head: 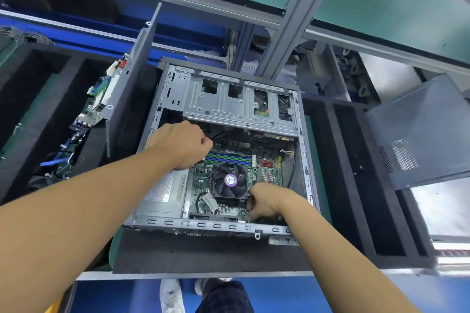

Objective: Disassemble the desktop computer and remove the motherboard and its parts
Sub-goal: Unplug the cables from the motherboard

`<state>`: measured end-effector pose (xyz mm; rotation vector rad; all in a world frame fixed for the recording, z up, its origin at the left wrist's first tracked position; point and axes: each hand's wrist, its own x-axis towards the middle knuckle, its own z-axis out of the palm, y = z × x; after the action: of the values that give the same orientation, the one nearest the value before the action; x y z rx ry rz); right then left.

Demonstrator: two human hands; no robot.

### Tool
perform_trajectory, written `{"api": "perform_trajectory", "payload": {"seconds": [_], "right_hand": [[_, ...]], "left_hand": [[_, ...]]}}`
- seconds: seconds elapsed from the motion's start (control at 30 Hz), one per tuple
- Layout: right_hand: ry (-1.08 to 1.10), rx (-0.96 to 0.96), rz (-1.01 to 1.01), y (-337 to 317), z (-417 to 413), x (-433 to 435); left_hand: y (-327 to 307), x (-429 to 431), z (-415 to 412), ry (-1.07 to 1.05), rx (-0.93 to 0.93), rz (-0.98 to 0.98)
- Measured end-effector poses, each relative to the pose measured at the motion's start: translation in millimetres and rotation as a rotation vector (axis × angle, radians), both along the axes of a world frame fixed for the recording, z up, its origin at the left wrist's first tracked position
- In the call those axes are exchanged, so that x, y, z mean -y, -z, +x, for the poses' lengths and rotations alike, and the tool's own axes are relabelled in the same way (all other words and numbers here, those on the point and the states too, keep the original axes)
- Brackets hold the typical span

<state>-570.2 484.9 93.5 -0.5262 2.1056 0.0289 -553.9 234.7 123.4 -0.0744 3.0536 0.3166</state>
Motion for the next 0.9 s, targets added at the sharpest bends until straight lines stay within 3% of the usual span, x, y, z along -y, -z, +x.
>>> {"api": "perform_trajectory", "payload": {"seconds": [0.43, 0.9], "right_hand": [[0.043, 0.002, 0.002, -5, 1, 4], [-0.064, 0.005, 0.039, -10, 3, 7]], "left_hand": [[-3, -1, 2, 0.006, -0.019, 0.014], [-1, 1, 1, 0.005, -0.046, 0.035]]}}
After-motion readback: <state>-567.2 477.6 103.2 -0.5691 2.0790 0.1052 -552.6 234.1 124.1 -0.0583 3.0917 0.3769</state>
